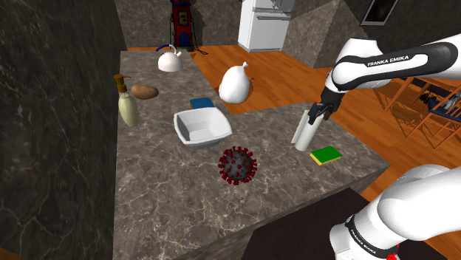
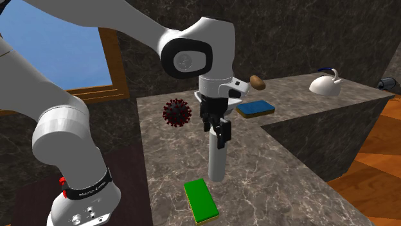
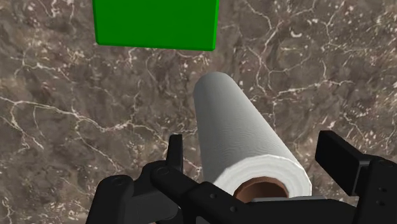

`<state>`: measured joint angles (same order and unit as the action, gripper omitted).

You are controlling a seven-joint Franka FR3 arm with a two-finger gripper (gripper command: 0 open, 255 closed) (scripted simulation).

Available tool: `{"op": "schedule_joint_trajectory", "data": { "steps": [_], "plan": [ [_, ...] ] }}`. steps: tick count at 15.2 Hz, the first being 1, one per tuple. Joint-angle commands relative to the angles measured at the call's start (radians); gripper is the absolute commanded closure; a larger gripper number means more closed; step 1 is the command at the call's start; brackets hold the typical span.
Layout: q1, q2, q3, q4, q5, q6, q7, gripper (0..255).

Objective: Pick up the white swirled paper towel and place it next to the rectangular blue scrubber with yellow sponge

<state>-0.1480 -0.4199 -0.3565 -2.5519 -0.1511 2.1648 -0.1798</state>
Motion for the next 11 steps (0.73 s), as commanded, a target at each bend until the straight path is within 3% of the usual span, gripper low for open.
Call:
{"op": "schedule_joint_trajectory", "data": {
  "steps": [1, 3, 4, 11],
  "plan": [
    [0.000, 0.000, 0.000, 0.000, 0.000, 0.001, 0.000, 0],
    [0.000, 0.000, 0.000, 0.000, 0.000, 0.001, 0.000, 0],
    [0.000, 0.000, 0.000, 0.000, 0.000, 0.001, 0.000, 255],
    [0.000, 0.000, 0.000, 0.000, 0.000, 0.001, 0.000, 255]
  ]
}}
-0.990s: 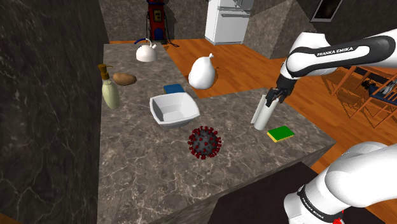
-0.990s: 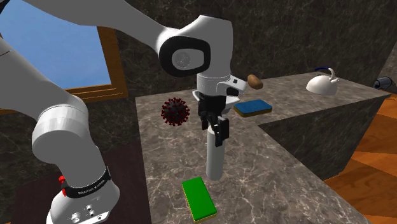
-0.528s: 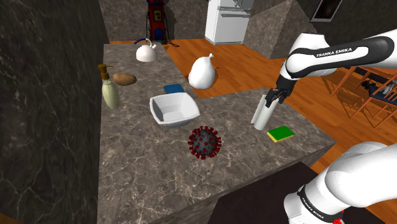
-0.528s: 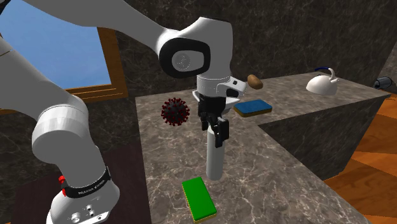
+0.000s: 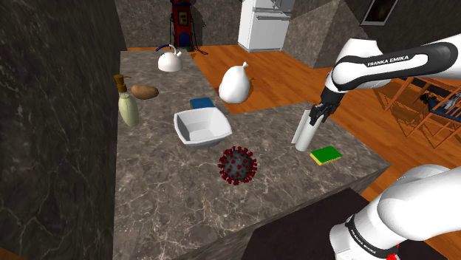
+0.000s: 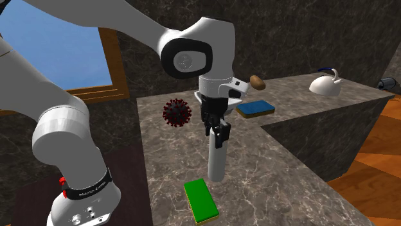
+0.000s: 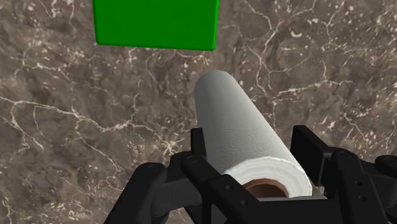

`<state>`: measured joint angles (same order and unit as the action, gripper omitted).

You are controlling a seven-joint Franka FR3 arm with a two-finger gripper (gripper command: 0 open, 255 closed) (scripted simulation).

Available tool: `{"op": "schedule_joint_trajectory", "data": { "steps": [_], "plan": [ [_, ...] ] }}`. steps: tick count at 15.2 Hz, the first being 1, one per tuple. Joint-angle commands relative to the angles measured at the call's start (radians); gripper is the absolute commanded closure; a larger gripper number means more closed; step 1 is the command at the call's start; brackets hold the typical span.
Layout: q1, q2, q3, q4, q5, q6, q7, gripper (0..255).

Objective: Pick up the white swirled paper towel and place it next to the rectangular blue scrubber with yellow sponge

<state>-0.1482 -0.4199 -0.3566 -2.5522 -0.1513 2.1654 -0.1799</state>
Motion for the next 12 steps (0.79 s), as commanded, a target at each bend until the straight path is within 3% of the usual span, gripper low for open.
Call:
{"op": "schedule_joint_trajectory", "data": {
  "steps": [1, 12],
  "plan": [
    [0.000, 0.000, 0.000, 0.000, 0.000, 0.000, 0.000, 255],
    [0.000, -0.056, 0.022, 0.094, 0.003, -0.149, 0.007, 255]
  ]
}}
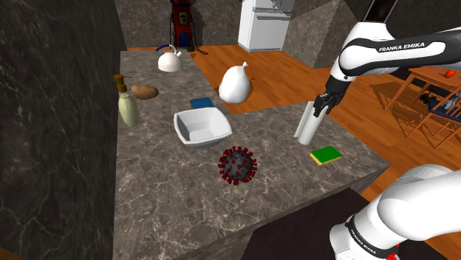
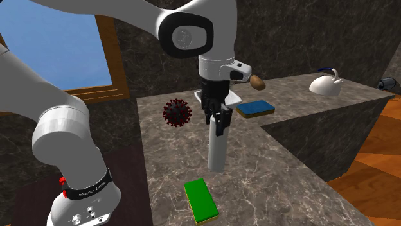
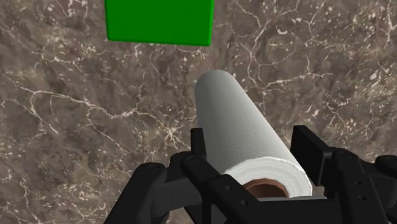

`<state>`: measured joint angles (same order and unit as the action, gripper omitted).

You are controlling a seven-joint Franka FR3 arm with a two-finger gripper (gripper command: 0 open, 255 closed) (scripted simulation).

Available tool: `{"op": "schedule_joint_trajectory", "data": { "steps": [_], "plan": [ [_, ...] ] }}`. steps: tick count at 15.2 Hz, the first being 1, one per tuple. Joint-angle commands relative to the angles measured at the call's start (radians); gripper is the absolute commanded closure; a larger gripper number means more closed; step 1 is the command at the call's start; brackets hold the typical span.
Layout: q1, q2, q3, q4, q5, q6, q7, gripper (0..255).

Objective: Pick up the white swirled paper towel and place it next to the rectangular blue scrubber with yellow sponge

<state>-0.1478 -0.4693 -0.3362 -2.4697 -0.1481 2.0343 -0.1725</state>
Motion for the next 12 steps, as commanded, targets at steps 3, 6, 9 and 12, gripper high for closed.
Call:
{"op": "schedule_joint_trajectory", "data": {
  "steps": [3, 6, 9, 12],
  "plan": [
    [0.000, -0.017, 0.008, 0.044, 0.002, -0.061, 0.000, 255],
    [0.001, -0.026, 0.013, 0.078, 0.004, -0.104, 0.001, 255],
    [0.002, -0.032, 0.018, 0.113, 0.007, -0.145, 0.001, 255],
    [0.004, -0.036, 0.023, 0.150, 0.010, -0.187, 0.001, 255]
  ]
}}
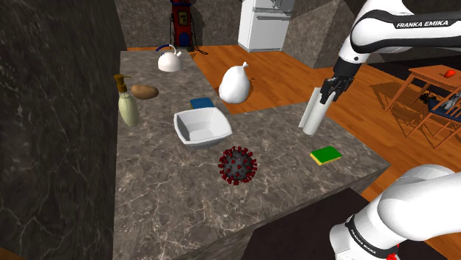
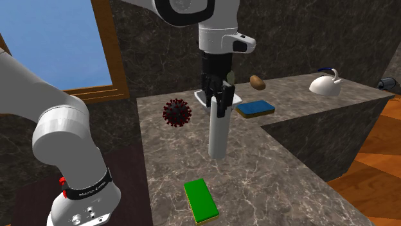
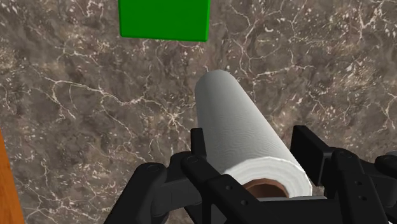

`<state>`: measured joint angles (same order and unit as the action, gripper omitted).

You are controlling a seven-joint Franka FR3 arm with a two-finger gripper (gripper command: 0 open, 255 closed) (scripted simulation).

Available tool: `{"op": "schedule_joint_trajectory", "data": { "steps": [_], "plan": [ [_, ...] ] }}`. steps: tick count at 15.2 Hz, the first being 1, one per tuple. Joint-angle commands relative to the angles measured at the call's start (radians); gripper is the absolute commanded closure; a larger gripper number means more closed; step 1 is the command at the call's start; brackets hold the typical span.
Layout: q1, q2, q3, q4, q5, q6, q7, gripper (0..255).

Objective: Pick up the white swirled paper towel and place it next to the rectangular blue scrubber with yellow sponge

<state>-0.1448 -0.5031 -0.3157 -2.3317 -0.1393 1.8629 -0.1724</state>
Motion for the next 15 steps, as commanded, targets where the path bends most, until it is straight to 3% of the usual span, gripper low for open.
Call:
{"op": "schedule_joint_trajectory", "data": {
  "steps": [1, 15],
  "plan": [
    [0.001, -0.003, 0.004, 0.025, 0.002, -0.029, 0.001, 255],
    [0.010, 0.008, 0.022, 0.222, 0.017, -0.214, -0.002, 255]
  ]
}}
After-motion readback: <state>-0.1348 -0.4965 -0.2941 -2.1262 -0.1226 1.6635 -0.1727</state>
